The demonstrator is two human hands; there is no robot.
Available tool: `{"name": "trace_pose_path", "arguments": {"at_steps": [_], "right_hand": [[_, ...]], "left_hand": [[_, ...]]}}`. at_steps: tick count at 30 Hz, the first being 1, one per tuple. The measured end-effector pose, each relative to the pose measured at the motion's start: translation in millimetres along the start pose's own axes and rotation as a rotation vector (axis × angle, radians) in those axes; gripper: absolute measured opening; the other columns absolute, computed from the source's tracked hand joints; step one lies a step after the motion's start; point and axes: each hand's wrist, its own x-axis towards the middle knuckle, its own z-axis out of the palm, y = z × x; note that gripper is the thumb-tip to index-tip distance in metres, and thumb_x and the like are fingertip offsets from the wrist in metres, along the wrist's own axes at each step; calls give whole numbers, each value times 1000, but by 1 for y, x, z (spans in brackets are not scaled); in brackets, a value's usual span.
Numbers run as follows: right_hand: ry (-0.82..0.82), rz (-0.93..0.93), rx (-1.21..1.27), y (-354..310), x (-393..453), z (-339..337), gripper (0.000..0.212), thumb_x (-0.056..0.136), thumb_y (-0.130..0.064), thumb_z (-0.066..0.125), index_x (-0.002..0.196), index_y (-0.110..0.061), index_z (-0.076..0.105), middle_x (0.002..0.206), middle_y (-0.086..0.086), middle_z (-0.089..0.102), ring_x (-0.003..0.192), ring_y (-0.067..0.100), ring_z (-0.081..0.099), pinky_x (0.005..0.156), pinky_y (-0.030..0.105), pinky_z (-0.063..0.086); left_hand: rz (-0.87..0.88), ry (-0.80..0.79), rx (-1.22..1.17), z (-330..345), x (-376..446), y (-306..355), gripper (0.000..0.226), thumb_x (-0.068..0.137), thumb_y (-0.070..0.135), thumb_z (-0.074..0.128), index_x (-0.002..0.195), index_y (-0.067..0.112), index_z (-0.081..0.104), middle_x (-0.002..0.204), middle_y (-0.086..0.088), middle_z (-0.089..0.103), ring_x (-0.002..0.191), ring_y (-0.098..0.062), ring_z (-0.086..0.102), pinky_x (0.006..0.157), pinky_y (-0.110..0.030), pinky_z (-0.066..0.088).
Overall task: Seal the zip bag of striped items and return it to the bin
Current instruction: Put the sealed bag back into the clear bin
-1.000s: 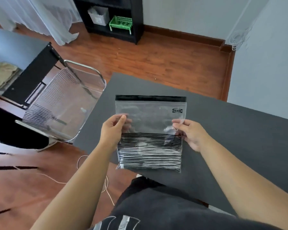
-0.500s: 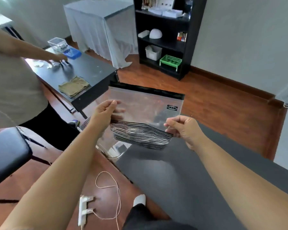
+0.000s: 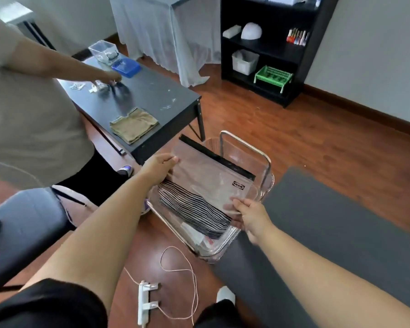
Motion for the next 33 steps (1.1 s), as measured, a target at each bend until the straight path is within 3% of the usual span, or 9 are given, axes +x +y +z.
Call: {"name": "trace_pose_path", "arguments": {"at_steps": [6,11,14,17,19,22,26,29,33], "right_hand": [[136,137,-179,26,21,4,22,99,-6,44,114,-13,59,90,10,73,58,12,63,51,24,53],[225,230,-235,25,41,10,26,99,-7,42,123,-8,52,92,20,65,69,25,58,78,44,58],[292,220,-326,18,50,12,39,93,-6,46,131,4,46,122,29,58,99,38,63,92,52,53],[346,152,-350,12,51,19,62,93,-12,47,149,-6,21,148,19,41,125,39,49,103,44,43],[330,67,-377,10,52,23,75,92,-13,47,154,-16,7,158,8,28,136,31,40,107,36,35],[223,-4,-652,10,62,29,78,93,-18,48,156,-18,2,165,3,3,149,25,15,116,38,22],[83,-47,-1133,14,91,29,82,94,-23,54,156,-19,0,164,3,-17,151,26,-7,118,42,14],[6,-43,-1580,21,113,23,91,93,-25,58,156,-17,-7,162,12,-23,149,33,-15,120,44,0],[-6,126,-1739,34,132,14,102,90,-39,62,154,-13,-13,160,19,-22,149,37,-14,119,47,-4]], "left_hand": [[-69,-190,168,31,34,-30,23,98,41,52,100,27,70,72,4,70,62,-12,65,61,-27,46],[-123,-319,264,59,54,-36,23,100,28,51,115,18,66,90,1,70,72,-15,66,64,-26,52],[-113,-275,324,72,63,-38,42,96,26,54,136,16,53,128,-7,62,110,-24,61,96,-35,49],[-50,-166,322,83,67,-36,61,92,23,58,148,19,35,144,-7,50,120,-22,52,98,-32,42],[65,-162,391,92,66,-36,70,91,20,59,153,20,26,155,-8,36,135,-26,43,110,-39,38],[269,-291,630,106,63,-39,74,92,28,61,155,23,22,161,-4,24,143,-32,31,115,-46,30],[370,-546,903,134,57,-39,78,92,50,58,155,32,17,165,3,10,149,-29,13,119,-53,16],[320,-651,999,152,55,-44,88,87,60,58,155,38,7,166,3,-5,151,-30,-1,119,-58,5],[204,-706,1006,155,57,-56,101,80,66,63,154,41,-1,164,2,-17,150,-33,-12,117,-64,0]]}}
